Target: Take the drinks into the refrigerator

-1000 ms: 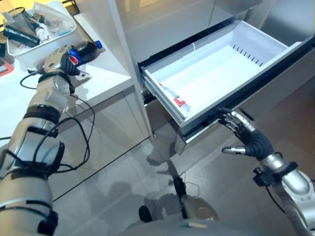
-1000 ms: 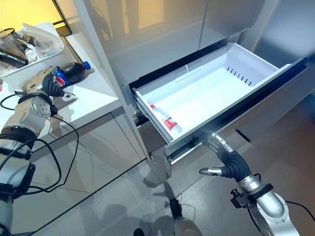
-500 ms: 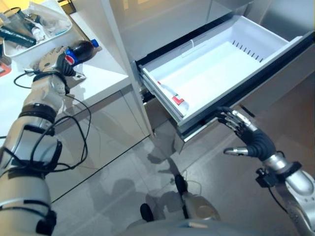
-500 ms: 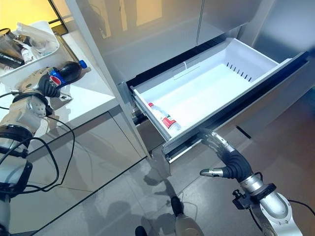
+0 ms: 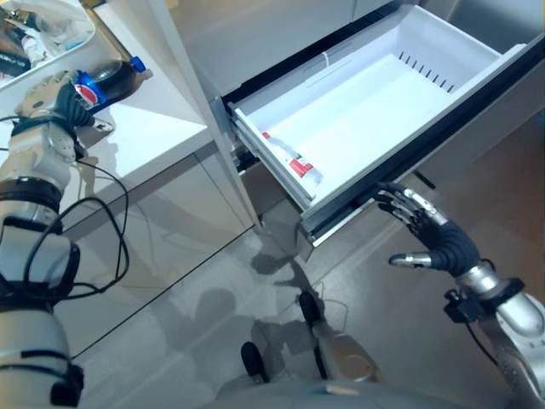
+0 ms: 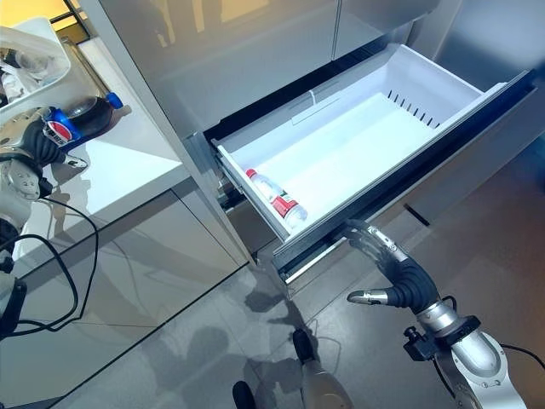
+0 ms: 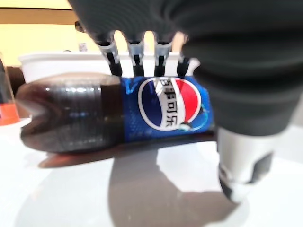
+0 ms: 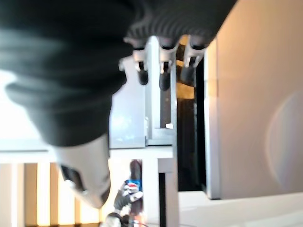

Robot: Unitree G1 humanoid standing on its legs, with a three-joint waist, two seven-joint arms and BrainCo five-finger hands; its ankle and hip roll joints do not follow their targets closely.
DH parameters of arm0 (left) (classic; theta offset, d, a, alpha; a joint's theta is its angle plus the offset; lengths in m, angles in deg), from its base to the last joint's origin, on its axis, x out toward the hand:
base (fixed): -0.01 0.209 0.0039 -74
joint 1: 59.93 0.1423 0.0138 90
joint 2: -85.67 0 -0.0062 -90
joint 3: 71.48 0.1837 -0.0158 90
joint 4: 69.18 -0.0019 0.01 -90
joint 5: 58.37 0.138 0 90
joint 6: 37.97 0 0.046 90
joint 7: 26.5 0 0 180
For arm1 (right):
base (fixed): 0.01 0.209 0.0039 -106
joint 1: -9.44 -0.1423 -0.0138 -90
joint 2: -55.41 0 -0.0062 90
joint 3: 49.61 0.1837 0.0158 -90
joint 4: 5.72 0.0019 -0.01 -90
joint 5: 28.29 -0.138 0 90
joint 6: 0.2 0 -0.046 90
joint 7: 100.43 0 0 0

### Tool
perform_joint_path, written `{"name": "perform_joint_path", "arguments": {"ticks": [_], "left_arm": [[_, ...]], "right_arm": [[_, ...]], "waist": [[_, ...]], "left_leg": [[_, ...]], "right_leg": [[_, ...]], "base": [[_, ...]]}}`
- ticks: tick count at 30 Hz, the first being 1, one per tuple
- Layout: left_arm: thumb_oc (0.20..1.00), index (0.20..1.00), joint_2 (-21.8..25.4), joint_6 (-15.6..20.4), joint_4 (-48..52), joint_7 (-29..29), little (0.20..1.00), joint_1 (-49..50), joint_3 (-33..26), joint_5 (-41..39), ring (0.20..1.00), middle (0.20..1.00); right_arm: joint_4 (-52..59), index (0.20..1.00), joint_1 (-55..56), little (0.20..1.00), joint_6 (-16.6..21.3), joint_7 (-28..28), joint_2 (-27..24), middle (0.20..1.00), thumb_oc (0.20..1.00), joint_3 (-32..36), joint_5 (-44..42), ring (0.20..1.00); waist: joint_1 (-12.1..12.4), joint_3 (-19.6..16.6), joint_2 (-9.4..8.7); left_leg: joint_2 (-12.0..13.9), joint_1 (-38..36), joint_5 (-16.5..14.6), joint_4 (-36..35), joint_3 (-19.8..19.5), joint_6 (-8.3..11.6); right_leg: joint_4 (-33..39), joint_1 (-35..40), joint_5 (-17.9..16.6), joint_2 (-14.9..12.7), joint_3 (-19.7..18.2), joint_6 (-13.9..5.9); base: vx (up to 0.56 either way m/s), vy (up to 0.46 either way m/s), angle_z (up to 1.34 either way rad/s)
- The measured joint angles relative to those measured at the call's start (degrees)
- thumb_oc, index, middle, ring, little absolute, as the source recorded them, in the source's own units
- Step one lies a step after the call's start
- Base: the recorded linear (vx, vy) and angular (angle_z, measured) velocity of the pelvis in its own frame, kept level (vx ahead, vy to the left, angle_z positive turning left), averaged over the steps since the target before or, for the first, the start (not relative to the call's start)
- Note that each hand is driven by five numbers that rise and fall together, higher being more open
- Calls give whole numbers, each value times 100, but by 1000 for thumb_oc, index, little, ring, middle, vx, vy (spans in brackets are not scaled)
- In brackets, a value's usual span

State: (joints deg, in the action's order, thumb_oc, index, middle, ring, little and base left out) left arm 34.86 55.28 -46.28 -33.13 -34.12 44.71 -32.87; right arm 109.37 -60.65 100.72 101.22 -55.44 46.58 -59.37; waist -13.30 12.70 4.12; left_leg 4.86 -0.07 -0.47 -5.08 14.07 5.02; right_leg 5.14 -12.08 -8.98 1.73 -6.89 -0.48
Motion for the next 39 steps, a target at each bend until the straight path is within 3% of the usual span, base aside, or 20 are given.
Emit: {"name": "perform_joint_path", "arguments": {"ticks": [7, 9, 10, 11, 12, 14, 15, 27, 28, 29, 30, 39], "left_arm": [[1000, 1000, 16, 60, -72, 194, 1000, -26, -94, -110, 1000, 1000], [689, 689, 5, 77, -69, 273, 689, -26, -117, -153, 689, 689], [680, 680, 2, 87, -69, 288, 680, -26, -117, -153, 680, 680], [592, 592, 4, 99, -68, 289, 592, -21, -153, -152, 592, 592], [438, 438, 17, 99, -67, 289, 438, -27, -181, -153, 438, 438], [316, 316, 28, 103, -49, 292, 316, -35, -271, -154, 316, 316], [200, 200, 41, 104, -4, 292, 200, -41, -277, -156, 200, 200], [200, 200, 202, 158, 174, 532, 200, 105, -405, -208, 200, 200], [282, 282, 202, 158, 178, 554, 282, 106, -403, -208, 282, 282], [470, 470, 201, 158, 179, 566, 470, 120, -406, -208, 470, 470], [1000, 1000, 200, 156, 181, 566, 1000, 152, -435, -208, 1000, 1000], [1000, 1000, 193, 143, 303, 593, 1000, 359, -549, -210, 1000, 1000]], "right_arm": [[7, 1000, 79, 1000, -15, 121, 7, 1000, 1000, 34, 0, 1000], [7, 1000, 75, 1000, -25, 164, 10, 1000, 1000, 64, 0, 1000], [7, 1000, 75, 1000, -38, 174, 10, 1000, 1000, 67, 0, 1000], [7, 1000, 75, 1000, -62, 180, 10, 1000, 1000, 69, 0, 1000], [7, 1000, 76, 1000, -73, 182, 10, 1000, 1000, 70, 0, 1000], [7, 1000, 69, 1000, -113, 186, 10, 1000, 1000, 74, 0, 1000], [7, 1000, 66, 1000, -115, 187, 10, 1000, 1000, 81, 0, 1000], [6, 1000, 153, 1000, -125, 201, 10, 1000, 1000, 94, -2, 1000], [6, 1000, 152, 1000, -126, 203, 10, 1000, 1000, 94, -2, 1000], [7, 1000, 150, 1000, -126, 205, 10, 1000, 1000, 94, -2, 1000], [7, 1000, 151, 1000, -126, 211, 10, 1000, 1000, 94, -2, 1000], [6, 1000, 167, 1000, -134, 297, 4, 1000, 1000, 98, -2, 1000]], "waist": [[-7, 5, -2], [-5, 5, -2], [-5, 5, -2], [3, 5, -2], [4, 4, -2], [3, 4, 0], [0, 4, 0], [-2, -4, 9], [2, -5, 10], [2, -8, 10], [0, -10, 14], [13, -96, 63]], "left_leg": [[-3, 1, -9, 0, 5, 13], [0, -25, -9, 0, 5, 13], [0, -34, -9, 0, 3, 13], [1, -51, -9, -1, 1, 13], [0, -58, -9, 0, 1, 13], [1, -88, -9, -1, 0, 13], [1, -117, -9, -1, 0, 13], [2, -135, -3, 0, -15, 22], [3, -136, -1, -1, -21, 25], [4, -141, 1, -1, -26, 28], [6, -149, 2, -1, -26, 29], [6, -220, 9, -2, -47, 40]], "right_leg": [[1, -6, -22, 1, -20, -6], [1, 19, -25, 3, -21, -4], [2, 29, -26, 3, -20, -3], [2, 47, -26, 1, -19, -3], [2, 54, -26, 2, -19, -3], [3, 89, -25, 0, -17, -3], [4, 117, -25, -1, -15, -3], [4, 140, -30, -4, -2, 0], [4, 145, -30, -4, 4, 1], [4, 151, -30, -4, 9, 1], [4, 161, -31, -3, 9, 2], [5, 240, -31, -13, 30, 5]], "base": [[0, 0, 0], [0, 0, 0], [0, 0, 0], [0, 0, 0], [0, 0, 0], [0, 0, 0], [0, 0, 0], [0, 0, 0], [0, 0, 0], [0, 0, 0], [0, 0, 0], [-15, -2, 1]]}}
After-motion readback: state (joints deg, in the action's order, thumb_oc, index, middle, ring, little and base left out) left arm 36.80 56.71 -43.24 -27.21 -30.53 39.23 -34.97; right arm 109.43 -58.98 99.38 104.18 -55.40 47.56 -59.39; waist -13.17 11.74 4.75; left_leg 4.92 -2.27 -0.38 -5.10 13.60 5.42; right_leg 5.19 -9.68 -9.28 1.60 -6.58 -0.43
